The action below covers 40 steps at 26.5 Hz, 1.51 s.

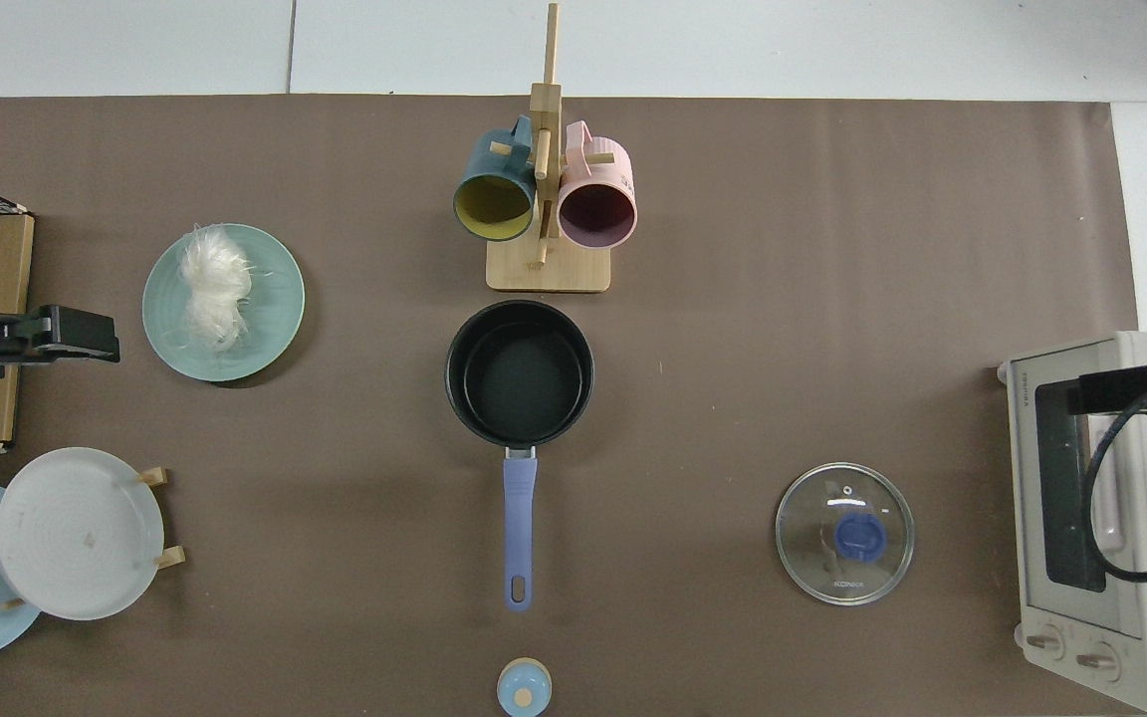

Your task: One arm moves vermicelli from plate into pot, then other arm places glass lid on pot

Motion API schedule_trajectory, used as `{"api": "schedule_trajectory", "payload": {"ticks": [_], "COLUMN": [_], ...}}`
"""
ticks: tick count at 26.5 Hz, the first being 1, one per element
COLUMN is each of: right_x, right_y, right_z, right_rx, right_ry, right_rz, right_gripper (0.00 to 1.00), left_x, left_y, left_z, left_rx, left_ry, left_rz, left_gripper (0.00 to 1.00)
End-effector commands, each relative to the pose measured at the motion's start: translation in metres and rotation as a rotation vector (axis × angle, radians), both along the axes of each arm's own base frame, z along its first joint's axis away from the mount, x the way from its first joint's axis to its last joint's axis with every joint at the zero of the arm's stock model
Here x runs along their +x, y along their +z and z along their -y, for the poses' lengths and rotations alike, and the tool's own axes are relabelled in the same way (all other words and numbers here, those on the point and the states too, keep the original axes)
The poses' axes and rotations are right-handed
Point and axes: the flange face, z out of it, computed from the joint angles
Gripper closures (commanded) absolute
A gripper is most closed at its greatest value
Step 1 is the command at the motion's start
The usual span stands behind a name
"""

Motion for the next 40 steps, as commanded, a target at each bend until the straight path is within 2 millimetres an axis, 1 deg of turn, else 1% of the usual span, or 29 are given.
{"api": "schedule_trajectory", "payload": {"ticks": [1,8,12,15,20,22,25,28,30,33,36,39,40], "right_x": [-0.003,-0.003,-0.003,-0.005,-0.006,-0.006,-0.007,-0.01,-0.011,-0.012,-0.013,-0.015,-0.017], "right_y": [0.003,0.003,0.003,0.001,-0.011,-0.019,-0.037,-0.057,-0.071,-0.093,-0.109,-0.127,-0.137], "right_z": [-0.001,-0.004,-0.019,-0.02,-0.021,-0.022,-0.029,-0.03,-0.039,-0.044,-0.05,-0.054,-0.054], "right_rx": [0.016,0.013,0.015,0.016,0.019,0.02,0.024,0.026,0.026,0.026,0.024,0.024,0.022], "right_ry": [0.018,0.034,0.063,0.068,0.073,0.074,0.086,0.092,0.107,0.115,0.122,0.125,0.125], "right_rz": [-0.003,-0.001,-0.001,-0.007,-0.032,-0.05,-0.073,-0.076,-0.078,-0.087,-0.086,-0.098,-0.103], "right_gripper": [0.0,0.0,0.0,0.0,0.0,0.0,0.0,0.0,0.0,0.0,0.0,0.0,0.0], "left_x": [-0.004,-0.004,-0.004,-0.004,-0.004,-0.004,-0.004,-0.003,-0.002,0.0,0.01,0.028,0.035], "left_y": [0.006,0.005,0.005,0.005,0.006,0.005,0.005,0.006,0.006,0.007,0.003,-0.009,-0.014], "left_z": [-0.002,-0.001,-0.002,-0.002,-0.002,-0.002,-0.002,-0.001,0.0,-0.003,-0.013,-0.022,-0.025], "left_rx": [-0.006,-0.006,-0.006,-0.006,-0.006,-0.006,-0.006,-0.006,-0.007,-0.007,-0.014,-0.032,-0.032], "left_ry": [-0.001,-0.003,-0.001,-0.001,-0.001,-0.001,-0.001,-0.003,-0.006,0.003,0.025,0.057,0.06], "left_rz": [0.007,0.005,0.005,0.005,0.007,0.005,0.005,0.011,0.013,0.033,0.076,0.122,0.142], "left_gripper": [0.0,0.0,0.0,0.0,0.0,0.0,0.0,0.0,0.0,0.0,0.0,0.0,0.0]}}
